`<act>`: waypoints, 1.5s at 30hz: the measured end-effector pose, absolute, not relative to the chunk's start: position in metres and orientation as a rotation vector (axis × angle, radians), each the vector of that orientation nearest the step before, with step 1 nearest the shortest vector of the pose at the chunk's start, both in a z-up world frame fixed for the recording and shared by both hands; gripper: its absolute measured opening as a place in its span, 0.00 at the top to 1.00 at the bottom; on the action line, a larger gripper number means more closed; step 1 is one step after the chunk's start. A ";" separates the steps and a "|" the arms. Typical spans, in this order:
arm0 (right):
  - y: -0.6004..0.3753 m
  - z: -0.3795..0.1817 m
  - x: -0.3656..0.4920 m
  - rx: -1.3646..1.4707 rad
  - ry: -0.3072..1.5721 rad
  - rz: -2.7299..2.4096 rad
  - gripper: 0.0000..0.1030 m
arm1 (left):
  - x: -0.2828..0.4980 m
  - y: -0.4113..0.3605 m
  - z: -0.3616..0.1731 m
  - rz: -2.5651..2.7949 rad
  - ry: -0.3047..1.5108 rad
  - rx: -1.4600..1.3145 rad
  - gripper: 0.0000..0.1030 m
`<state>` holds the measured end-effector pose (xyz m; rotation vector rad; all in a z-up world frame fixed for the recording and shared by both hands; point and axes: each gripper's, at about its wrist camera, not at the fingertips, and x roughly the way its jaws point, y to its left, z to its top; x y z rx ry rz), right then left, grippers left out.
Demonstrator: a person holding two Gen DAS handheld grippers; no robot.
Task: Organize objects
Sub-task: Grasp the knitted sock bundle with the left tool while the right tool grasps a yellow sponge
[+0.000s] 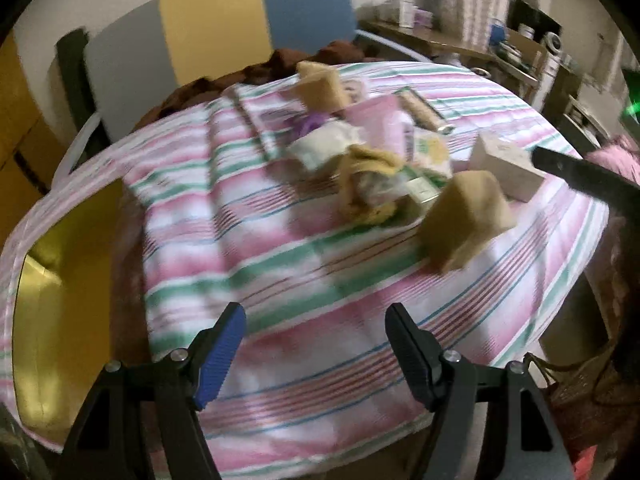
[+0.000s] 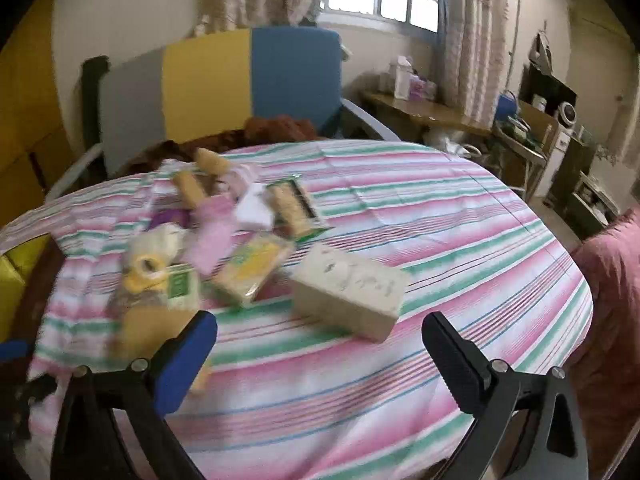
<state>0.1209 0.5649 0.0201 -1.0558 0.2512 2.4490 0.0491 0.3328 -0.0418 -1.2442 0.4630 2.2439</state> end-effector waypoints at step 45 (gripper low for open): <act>0.519 -0.043 0.150 -1.030 0.690 2.592 0.55 | -0.018 0.424 -0.097 2.180 0.397 -1.120 0.62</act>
